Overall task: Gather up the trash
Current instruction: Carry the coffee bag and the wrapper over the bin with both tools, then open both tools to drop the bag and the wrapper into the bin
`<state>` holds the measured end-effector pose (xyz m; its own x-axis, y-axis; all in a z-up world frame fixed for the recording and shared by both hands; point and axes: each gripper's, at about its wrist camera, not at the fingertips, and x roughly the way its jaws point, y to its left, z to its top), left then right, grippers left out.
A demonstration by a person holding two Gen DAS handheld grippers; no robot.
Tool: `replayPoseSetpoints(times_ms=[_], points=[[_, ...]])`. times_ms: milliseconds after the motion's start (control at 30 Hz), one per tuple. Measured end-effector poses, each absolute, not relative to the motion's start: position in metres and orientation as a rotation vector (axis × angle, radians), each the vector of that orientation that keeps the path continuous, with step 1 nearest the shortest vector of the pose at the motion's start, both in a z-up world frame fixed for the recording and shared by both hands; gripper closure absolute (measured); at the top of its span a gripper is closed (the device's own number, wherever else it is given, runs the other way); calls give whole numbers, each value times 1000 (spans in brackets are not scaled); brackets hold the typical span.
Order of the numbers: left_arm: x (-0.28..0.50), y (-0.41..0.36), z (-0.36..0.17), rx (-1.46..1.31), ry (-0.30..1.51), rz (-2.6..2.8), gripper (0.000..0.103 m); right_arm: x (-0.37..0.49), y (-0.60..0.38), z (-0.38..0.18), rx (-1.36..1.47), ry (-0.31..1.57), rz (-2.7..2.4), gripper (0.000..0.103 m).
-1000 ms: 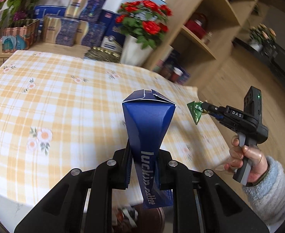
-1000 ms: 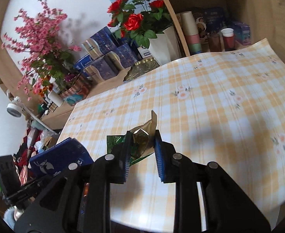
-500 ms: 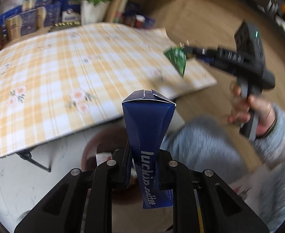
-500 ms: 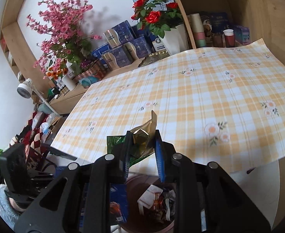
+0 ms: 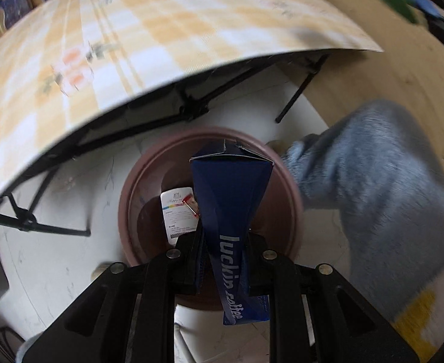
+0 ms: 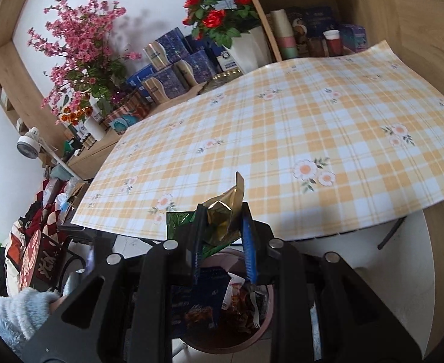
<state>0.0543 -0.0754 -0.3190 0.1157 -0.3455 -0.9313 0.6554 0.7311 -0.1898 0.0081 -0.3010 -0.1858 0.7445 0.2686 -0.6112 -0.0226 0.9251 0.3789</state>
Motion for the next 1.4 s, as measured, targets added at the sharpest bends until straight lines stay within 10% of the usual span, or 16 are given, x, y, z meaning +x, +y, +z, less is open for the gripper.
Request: replayPoseSetpoints(times_ms=[67, 233, 500, 1400], points=[[62, -77, -333, 282, 1262, -729, 84, 6, -305, -191, 365, 730, 150, 77], [66, -63, -323, 113, 1205, -776, 37, 0, -303, -205, 331, 758, 132, 77], [42, -21, -242, -28, 914, -763, 9, -9, -268, -230, 242, 795, 193, 77], [7, 36, -211, 25, 564, -401, 6, 28, -176, -343, 9, 1105, 277, 77]])
